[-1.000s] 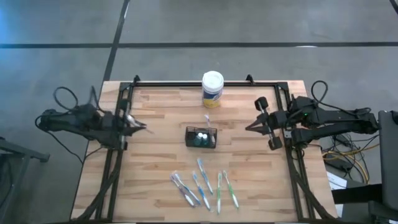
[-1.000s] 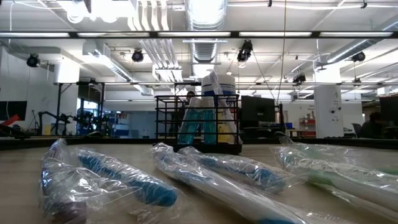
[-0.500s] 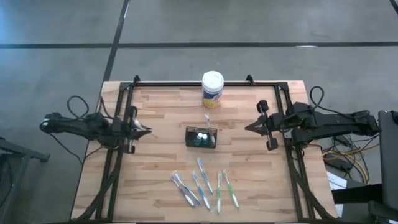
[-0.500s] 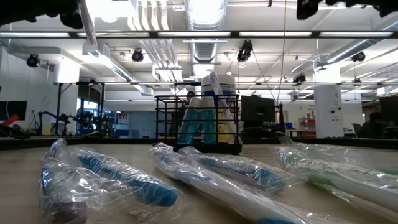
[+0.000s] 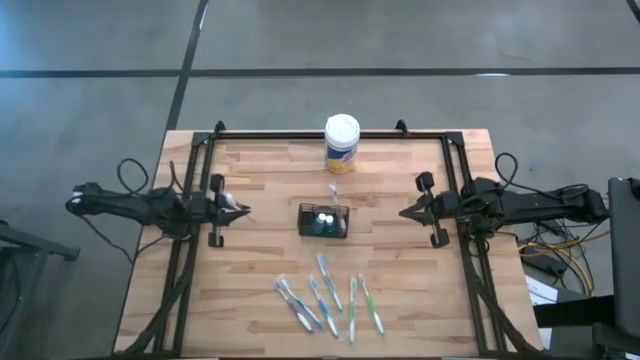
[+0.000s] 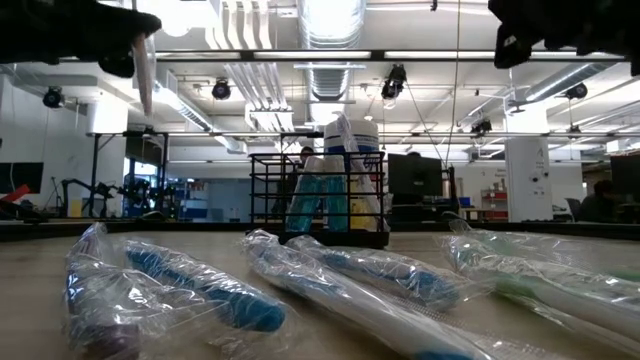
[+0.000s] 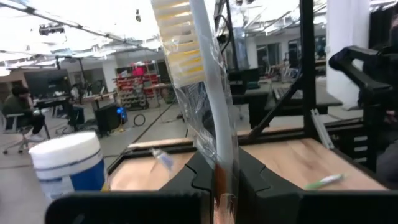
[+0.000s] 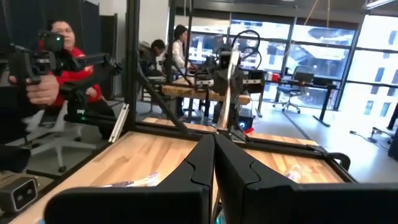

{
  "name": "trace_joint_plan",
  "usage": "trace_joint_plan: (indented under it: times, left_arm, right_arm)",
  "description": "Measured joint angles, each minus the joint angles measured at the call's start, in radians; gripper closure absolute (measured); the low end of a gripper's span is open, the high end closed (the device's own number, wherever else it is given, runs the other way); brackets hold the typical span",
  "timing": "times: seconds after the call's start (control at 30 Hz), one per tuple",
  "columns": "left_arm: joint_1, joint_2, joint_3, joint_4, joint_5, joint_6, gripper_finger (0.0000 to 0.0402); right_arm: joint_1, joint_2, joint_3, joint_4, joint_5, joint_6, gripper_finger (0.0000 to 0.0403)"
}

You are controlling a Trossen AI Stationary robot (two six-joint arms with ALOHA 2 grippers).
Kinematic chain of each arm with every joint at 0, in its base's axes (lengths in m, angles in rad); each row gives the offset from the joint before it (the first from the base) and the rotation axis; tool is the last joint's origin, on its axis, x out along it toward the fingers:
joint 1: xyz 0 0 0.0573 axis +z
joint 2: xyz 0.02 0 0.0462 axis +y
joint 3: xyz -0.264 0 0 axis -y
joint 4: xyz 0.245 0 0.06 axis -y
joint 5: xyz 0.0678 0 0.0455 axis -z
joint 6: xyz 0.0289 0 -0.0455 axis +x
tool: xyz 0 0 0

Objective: Pick & Place toothbrushing station
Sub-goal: Put the orange toothbrush into the wire organizer

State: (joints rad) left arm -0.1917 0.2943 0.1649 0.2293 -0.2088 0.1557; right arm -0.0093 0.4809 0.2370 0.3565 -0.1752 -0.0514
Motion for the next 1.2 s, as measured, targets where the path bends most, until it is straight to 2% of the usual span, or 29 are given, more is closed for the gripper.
trace_joint_plan:
  times: [0.17, 0.53, 0.87, 1.03, 1.2]
  left_arm:
    - [0.0, -0.001, -0.04, 0.015, -0.022, -0.008, 0.0379]
    - [0.001, -0.001, -0.125, 0.112, -0.027, -0.011, 0.0379]
    - [0.002, 0.0, -0.131, 0.127, -0.026, -0.001, 0.0379]
    - [0.007, 0.0, -0.131, 0.194, -0.037, 0.001, 0.0379]
    - [0.009, 0.01, -0.081, 0.205, -0.043, 0.001, 0.0379]
  right_arm:
    - [0.0, -0.014, -0.064, 0.046, 0.023, 0.012, 0.0394]
    - [0.0, -0.016, -0.111, 0.048, 0.03, 0.03, 0.0394]
    - [0.0, -0.016, -0.116, 0.049, 0.032, 0.045, 0.0394]
    - [0.0, -0.016, -0.116, 0.048, 0.032, 0.051, 0.0394]
    - [0.0, -0.015, -0.116, 0.062, 0.032, 0.052, 0.0394]
